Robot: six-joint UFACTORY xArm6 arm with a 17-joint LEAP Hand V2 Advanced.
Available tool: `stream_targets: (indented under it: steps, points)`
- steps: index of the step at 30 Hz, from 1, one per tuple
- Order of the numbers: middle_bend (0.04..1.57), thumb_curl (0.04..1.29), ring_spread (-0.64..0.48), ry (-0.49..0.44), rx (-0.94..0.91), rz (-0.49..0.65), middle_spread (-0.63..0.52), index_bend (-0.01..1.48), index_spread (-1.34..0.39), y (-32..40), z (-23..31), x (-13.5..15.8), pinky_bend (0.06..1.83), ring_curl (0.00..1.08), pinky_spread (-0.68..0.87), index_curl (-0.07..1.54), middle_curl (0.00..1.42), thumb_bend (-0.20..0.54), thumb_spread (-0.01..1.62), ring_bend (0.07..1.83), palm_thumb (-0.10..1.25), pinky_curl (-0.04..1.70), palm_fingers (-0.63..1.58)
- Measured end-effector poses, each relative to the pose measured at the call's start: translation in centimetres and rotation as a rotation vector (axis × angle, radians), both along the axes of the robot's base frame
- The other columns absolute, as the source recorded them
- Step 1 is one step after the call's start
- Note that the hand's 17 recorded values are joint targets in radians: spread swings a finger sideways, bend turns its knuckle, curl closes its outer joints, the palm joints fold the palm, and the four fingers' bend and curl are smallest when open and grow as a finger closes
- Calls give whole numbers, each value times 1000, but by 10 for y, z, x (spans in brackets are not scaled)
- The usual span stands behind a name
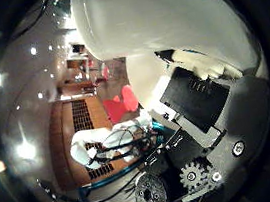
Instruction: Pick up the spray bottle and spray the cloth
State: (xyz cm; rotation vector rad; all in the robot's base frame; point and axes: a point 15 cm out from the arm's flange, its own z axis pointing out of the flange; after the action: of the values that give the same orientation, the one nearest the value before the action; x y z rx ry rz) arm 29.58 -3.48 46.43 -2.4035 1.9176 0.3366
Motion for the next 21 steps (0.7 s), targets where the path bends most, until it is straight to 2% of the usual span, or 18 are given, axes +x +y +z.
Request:
stream_targets:
  steps: [4, 10, 17, 21]
  points:
    - [1373, 739, -154, 109, -162, 65, -89, 1181, -172, 7, -8, -10, 1047, 562, -189, 674, 608, -16, 980, 1461, 978, 1205, 1198]
    - [1374, 738, -154, 271, -383, 95, -97, 1184, -179, 4, -24, -16, 1034, 562, -196, 675, 607, -16, 997, 1457, 947, 1235, 1204]
    - [1373, 739, -156, 371, -459, 79, -101, 1178, -185, 15, -52, -7, 1030, 564, -200, 676, 608, -14, 1026, 1452, 941, 1243, 1205]
    - [1372, 738, -156, 446, -485, 71, -101, 1176, -185, 15, -78, -14, 1025, 566, -203, 676, 610, -13, 1037, 1453, 942, 1256, 1202]
